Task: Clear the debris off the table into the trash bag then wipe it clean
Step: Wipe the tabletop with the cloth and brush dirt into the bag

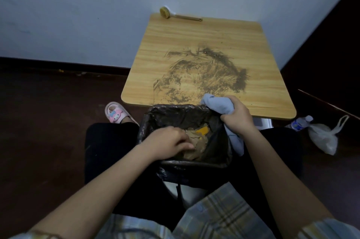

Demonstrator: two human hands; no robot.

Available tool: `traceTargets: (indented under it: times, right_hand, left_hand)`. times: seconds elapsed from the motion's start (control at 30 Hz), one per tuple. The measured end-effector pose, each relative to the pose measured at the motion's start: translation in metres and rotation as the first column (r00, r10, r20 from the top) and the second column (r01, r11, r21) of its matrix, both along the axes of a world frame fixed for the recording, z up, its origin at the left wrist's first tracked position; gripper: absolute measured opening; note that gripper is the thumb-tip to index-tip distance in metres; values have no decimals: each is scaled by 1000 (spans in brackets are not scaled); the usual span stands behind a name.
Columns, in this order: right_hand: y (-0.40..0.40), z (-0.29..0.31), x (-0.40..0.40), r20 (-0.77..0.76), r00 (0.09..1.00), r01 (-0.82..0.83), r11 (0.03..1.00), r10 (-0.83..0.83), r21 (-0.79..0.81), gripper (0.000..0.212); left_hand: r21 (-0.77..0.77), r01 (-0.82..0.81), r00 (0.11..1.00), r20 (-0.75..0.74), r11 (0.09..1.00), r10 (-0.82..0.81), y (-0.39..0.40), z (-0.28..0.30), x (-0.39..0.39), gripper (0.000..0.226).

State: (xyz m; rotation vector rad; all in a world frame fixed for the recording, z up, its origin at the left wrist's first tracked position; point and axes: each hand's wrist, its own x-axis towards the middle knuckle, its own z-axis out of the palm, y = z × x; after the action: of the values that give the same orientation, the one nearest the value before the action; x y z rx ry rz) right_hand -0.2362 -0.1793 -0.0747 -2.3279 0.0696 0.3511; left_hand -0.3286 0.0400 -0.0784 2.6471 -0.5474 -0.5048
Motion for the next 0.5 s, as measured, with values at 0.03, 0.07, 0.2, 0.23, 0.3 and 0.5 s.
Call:
traceTargets:
  times: [0.03,0.07,0.2,0.23,0.3,0.5]
  right_hand:
    - [-1,-1,2,-4,1000,10,1000,-10,9,58]
    - [-2,-1,4,-8,1000,18,1000,-17,17,57]
    - [-3,-2,9,-26,999,22,999,-21,41,56]
    - [-2,-2,9,-28,999,27,999,-26,43,57]
    - [-1,-1,10,-25,999,29,998,-28,48,57]
    - [2,-2,10,0,1000,29,996,-29,88,58]
  left_hand:
    - [-8,14,1000,-19,1000,-14,-3,-3,-1,35]
    - [-4,23,999,-36,1000,-24,-6,-5,-3,37]
    - [52,95,993,-70,994,-92,-15,-13,-10,53]
    - [80,127,991,-61,989,-123,-17,-15,-12,56]
    - [157,188,982,-23,969,-187,-20,-17,-14,55]
    - [366,294,937,72,883,-342,-24,-20,-19,39]
